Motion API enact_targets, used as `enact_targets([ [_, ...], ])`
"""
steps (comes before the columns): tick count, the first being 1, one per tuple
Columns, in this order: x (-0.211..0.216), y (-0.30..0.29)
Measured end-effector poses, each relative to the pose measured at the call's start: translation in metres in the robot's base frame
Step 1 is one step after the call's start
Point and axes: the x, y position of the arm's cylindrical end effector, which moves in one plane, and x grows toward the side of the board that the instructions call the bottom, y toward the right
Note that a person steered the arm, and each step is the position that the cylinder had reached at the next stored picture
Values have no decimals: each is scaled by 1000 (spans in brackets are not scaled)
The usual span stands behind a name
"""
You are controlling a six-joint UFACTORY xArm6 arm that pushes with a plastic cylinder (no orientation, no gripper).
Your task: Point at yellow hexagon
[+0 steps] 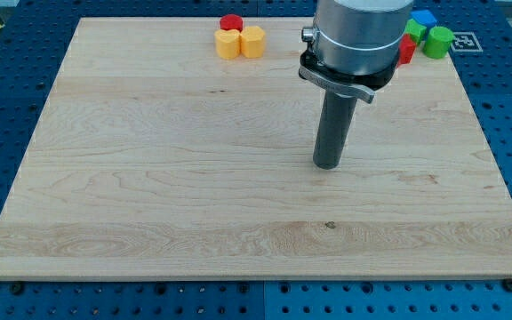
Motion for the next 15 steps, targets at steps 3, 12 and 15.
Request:
enact_targets([
  [3, -57, 4],
  [12, -225, -16],
  [15, -254, -54],
])
